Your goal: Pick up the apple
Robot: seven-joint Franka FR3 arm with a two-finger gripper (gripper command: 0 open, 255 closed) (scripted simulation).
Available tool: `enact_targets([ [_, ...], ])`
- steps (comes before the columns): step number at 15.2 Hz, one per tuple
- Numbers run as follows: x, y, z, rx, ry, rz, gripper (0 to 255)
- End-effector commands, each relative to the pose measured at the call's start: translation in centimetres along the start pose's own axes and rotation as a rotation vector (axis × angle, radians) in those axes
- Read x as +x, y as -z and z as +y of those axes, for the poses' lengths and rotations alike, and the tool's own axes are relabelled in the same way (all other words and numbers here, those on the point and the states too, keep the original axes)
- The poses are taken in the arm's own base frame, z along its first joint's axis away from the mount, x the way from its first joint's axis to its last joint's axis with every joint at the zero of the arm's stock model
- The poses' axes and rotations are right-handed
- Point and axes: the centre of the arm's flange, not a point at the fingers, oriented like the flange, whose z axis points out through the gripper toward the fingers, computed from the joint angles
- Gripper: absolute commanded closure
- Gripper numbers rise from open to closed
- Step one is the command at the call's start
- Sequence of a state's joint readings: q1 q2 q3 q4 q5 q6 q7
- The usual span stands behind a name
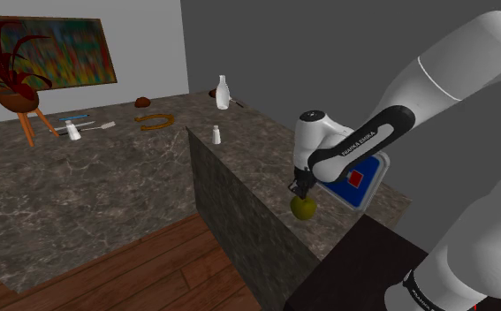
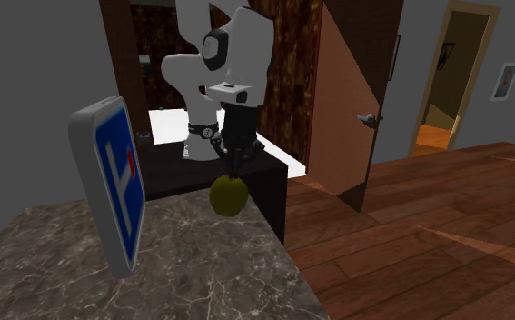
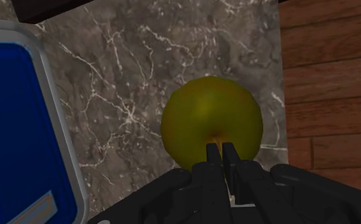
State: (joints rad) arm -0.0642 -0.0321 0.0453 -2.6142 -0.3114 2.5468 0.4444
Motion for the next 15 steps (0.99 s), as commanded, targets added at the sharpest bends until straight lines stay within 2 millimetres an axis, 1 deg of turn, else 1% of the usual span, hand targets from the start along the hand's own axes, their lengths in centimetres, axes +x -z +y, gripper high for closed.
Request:
enact_targets([
  [1, 0.0, 1.0, 0.2, 0.0, 0.0, 0.0, 255],
  [13, 0.1, 7.2, 1.3, 0.0, 0.0, 0.0, 255],
  [15, 0.1, 7.3, 1.3, 0.0, 0.0, 0.0, 255],
])
